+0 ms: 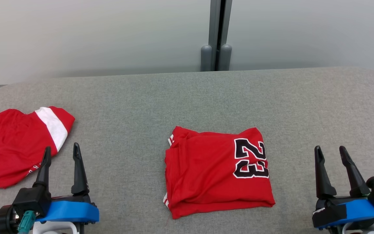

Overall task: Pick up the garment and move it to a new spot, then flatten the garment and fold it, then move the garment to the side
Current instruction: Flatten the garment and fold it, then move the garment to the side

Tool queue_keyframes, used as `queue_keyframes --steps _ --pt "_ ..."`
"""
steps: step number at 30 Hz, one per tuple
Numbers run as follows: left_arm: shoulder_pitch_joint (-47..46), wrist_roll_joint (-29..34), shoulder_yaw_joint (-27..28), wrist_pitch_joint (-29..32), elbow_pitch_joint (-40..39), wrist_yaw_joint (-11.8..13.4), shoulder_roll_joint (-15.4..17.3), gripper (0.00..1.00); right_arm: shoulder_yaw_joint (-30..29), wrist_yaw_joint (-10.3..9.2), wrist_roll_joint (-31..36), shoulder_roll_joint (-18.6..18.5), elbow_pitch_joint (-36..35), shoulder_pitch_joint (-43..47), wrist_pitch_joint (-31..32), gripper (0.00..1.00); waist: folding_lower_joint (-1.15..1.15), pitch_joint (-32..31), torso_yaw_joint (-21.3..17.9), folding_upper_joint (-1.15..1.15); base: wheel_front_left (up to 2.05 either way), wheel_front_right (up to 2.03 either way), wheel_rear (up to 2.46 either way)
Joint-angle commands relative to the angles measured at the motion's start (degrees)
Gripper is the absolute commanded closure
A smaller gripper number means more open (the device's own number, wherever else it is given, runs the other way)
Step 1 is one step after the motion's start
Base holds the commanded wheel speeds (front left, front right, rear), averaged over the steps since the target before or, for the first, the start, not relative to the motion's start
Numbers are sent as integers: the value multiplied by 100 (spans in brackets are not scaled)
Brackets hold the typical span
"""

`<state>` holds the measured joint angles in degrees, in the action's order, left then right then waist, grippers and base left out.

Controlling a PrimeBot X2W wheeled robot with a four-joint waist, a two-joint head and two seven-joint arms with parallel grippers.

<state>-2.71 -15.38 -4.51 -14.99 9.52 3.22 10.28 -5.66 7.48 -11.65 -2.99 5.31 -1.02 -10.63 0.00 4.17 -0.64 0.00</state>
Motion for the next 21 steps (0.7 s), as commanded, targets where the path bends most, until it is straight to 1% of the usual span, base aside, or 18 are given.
queue_keyframes --steps 1,13,17,21 --pt "1 54 24 -26 22 14 -10 0 20 4 38 -14 -25 34 28 0 0 0 7 0 0 0 0" --pt "-17 213 128 -27 199 -33 -82 0 173 4 143 -6 -175 142 175 0 0 -3 50 0 0 0 0" --pt "6 272 117 -27 142 4 -131 0 192 4 153 -3 -171 141 231 0 0 -4 62 0 0 0 0" --pt "-37 311 113 -27 103 -25 -150 0 258 4 196 -89 -151 -111 309 0 0 51 70 0 0 0 0"
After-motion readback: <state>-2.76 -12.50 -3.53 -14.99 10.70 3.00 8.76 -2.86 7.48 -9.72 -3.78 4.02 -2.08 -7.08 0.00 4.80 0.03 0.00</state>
